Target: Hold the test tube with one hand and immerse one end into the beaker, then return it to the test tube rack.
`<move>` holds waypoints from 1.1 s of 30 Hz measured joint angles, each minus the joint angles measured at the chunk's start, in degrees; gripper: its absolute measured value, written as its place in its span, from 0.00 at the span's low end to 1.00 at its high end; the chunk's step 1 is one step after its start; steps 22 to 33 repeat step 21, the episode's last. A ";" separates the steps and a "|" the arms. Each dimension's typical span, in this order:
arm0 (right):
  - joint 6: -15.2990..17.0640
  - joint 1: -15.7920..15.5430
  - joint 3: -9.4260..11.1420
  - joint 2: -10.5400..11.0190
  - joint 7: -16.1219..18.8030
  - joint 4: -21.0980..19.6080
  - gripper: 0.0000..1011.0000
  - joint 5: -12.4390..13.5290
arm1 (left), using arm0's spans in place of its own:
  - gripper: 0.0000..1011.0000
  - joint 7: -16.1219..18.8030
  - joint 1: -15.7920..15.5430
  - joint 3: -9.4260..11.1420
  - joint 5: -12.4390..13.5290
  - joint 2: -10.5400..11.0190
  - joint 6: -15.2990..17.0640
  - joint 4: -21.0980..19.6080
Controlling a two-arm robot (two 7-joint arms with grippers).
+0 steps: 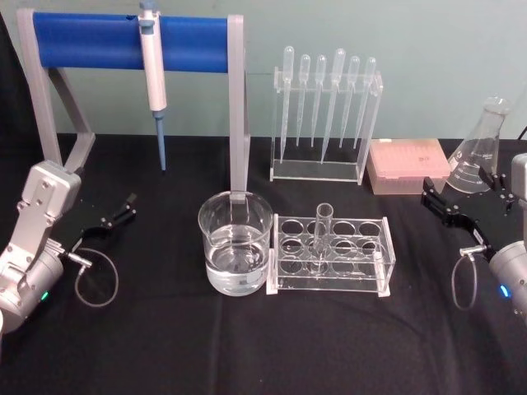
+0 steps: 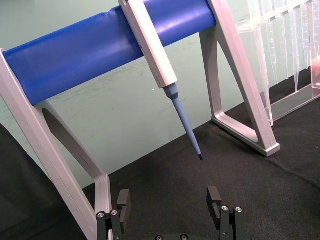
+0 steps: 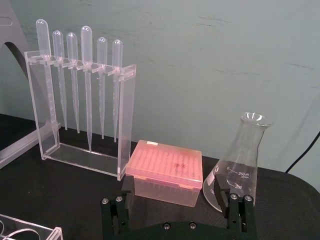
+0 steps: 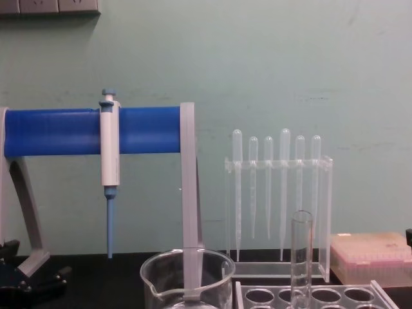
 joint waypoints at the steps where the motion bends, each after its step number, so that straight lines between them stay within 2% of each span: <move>1: 0.02 0.00 0.01 -0.01 -0.01 -0.01 0.99 0.02 | 0.99 0.00 0.00 0.00 0.00 0.00 0.00 0.00; 33: 0.15 0.00 0.03 -0.01 -0.11 -0.04 0.99 0.16 | 0.99 0.00 0.00 0.00 0.00 0.00 0.00 0.00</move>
